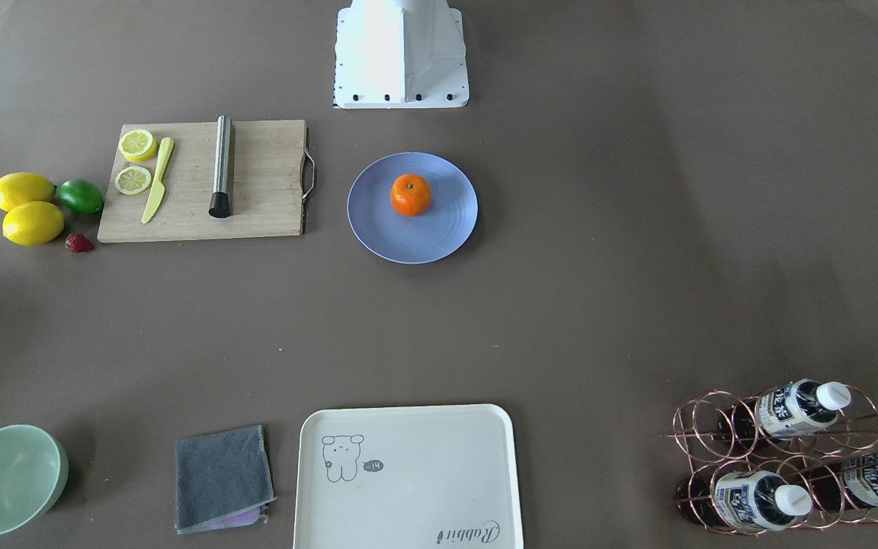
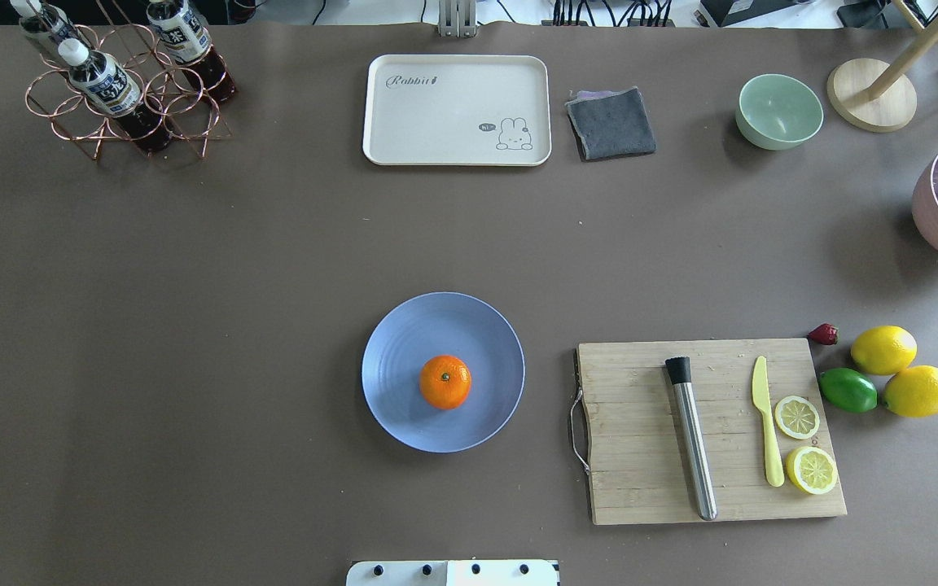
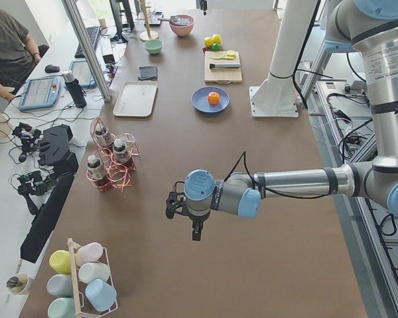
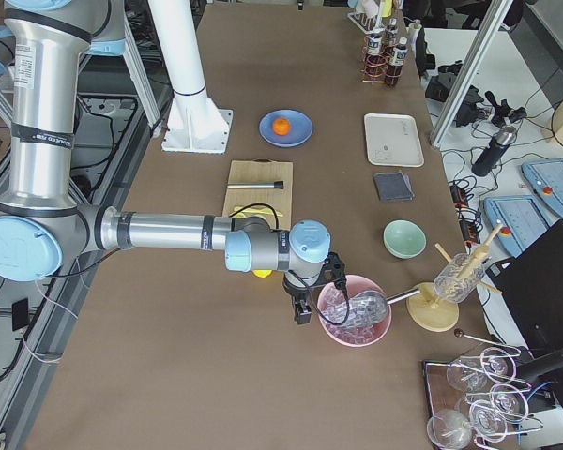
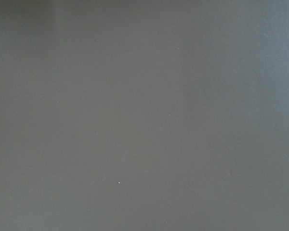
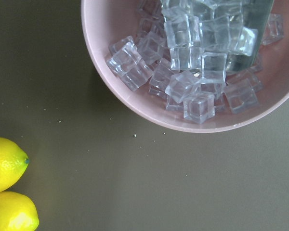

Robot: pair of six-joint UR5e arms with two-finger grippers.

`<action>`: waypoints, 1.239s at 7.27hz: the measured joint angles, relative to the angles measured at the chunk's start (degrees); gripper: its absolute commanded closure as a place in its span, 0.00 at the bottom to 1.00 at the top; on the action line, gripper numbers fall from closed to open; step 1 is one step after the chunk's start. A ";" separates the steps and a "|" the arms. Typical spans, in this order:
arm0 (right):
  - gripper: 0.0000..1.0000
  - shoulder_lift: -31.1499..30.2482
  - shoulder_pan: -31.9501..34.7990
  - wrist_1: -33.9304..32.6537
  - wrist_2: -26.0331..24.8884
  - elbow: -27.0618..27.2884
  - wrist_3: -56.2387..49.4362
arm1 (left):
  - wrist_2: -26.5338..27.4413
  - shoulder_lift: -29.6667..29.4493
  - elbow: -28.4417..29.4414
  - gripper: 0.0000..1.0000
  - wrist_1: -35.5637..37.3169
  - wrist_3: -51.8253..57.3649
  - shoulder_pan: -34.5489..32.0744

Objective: Pick orange to plate

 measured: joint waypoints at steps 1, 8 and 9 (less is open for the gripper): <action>0.00 -0.02 0.02 -0.01 -0.04 -0.05 0.04 | 0.01 0.04 -0.93 0.03 -0.25 0.01 -0.12; 0.00 0.10 0.04 -0.08 -0.23 -0.64 0.61 | 0.02 -0.05 -2.63 0.03 -0.45 0.02 -0.18; 0.00 0.17 0.04 -0.07 -0.26 -0.80 0.63 | -0.01 -0.07 -2.96 0.03 -0.28 0.00 -0.18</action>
